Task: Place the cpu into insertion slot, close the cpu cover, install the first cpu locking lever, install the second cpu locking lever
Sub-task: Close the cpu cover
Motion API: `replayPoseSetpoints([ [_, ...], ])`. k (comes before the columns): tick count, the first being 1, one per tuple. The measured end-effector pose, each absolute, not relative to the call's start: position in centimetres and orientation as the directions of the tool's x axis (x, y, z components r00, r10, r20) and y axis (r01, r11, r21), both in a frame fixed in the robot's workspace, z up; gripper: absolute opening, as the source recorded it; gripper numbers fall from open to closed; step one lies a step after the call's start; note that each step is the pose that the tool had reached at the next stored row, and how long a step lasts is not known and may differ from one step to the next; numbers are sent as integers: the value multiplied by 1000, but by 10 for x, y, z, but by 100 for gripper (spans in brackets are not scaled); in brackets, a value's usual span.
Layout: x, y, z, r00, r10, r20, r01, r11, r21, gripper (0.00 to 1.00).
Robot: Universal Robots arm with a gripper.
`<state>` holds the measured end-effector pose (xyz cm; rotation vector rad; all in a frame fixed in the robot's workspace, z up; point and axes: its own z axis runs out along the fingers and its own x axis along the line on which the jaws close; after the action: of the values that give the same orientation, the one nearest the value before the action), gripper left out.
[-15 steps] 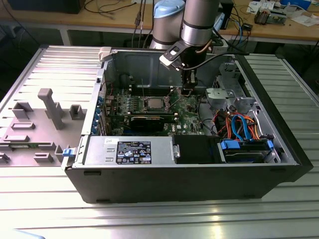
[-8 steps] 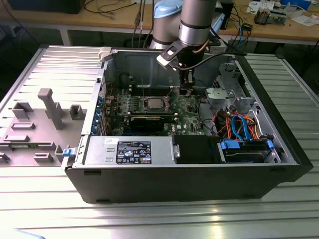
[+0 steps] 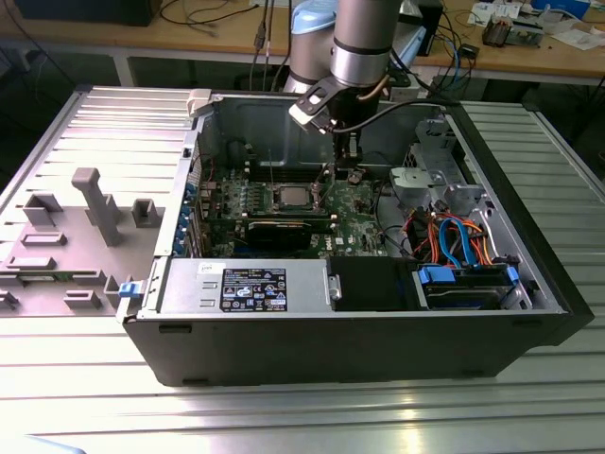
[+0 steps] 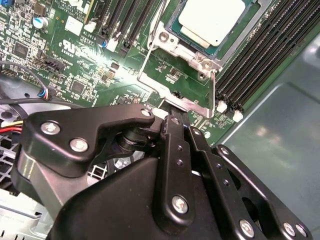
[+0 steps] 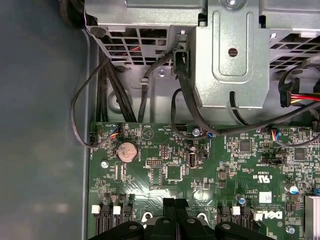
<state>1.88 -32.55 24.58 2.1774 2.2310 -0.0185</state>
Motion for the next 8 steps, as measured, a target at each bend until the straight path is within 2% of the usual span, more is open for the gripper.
replayPoseSetpoints([
  [8, 16, -325, 246, -24, 999, -25, 1000, 24, 8, 11],
])
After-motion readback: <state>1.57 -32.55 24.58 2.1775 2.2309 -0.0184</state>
